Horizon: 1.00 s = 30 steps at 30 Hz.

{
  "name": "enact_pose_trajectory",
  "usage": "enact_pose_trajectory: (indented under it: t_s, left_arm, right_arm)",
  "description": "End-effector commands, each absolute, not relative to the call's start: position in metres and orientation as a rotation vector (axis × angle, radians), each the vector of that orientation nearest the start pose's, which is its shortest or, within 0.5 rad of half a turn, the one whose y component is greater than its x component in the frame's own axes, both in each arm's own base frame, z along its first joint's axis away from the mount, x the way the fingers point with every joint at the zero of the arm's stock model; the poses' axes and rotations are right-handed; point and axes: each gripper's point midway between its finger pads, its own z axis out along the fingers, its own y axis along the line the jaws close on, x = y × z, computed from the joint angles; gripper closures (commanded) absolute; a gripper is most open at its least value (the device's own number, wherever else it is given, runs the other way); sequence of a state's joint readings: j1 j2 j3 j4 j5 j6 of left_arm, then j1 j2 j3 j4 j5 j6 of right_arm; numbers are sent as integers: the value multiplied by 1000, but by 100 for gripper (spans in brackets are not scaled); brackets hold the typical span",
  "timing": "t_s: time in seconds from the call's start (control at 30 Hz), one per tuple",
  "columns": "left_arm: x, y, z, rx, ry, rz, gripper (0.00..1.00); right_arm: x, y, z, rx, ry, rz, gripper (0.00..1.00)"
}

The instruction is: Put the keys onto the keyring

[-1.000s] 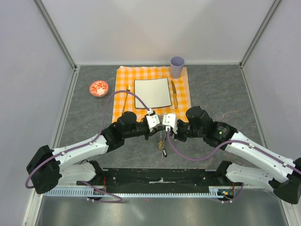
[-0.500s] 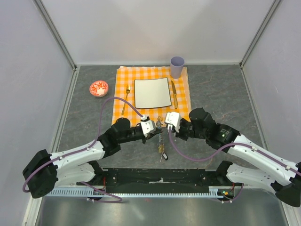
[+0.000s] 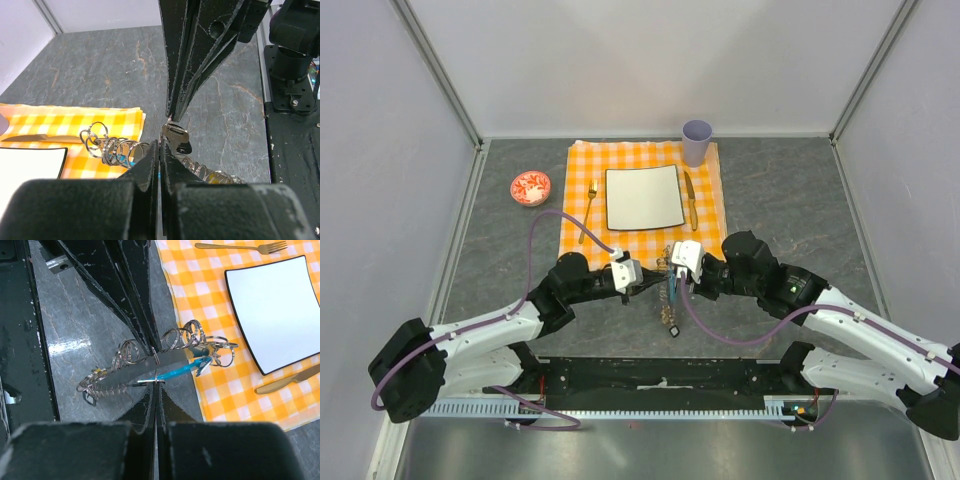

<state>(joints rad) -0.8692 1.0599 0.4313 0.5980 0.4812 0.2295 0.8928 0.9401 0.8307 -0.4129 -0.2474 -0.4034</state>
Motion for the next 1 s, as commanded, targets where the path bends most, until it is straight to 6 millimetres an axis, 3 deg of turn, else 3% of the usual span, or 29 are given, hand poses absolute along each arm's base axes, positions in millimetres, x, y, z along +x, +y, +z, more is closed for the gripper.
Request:
enact_pose_trajectory:
  t_s: [0.0, 0.97]
  left_arm:
    - [172, -323, 227, 1176, 1030, -877, 98]
    - [167, -323, 227, 1201, 1022, -902, 98]
  right_arm:
    - [173, 266, 212, -1392, 1547, 582, 100]
    - [168, 267, 217, -1402, 1517, 605, 100]
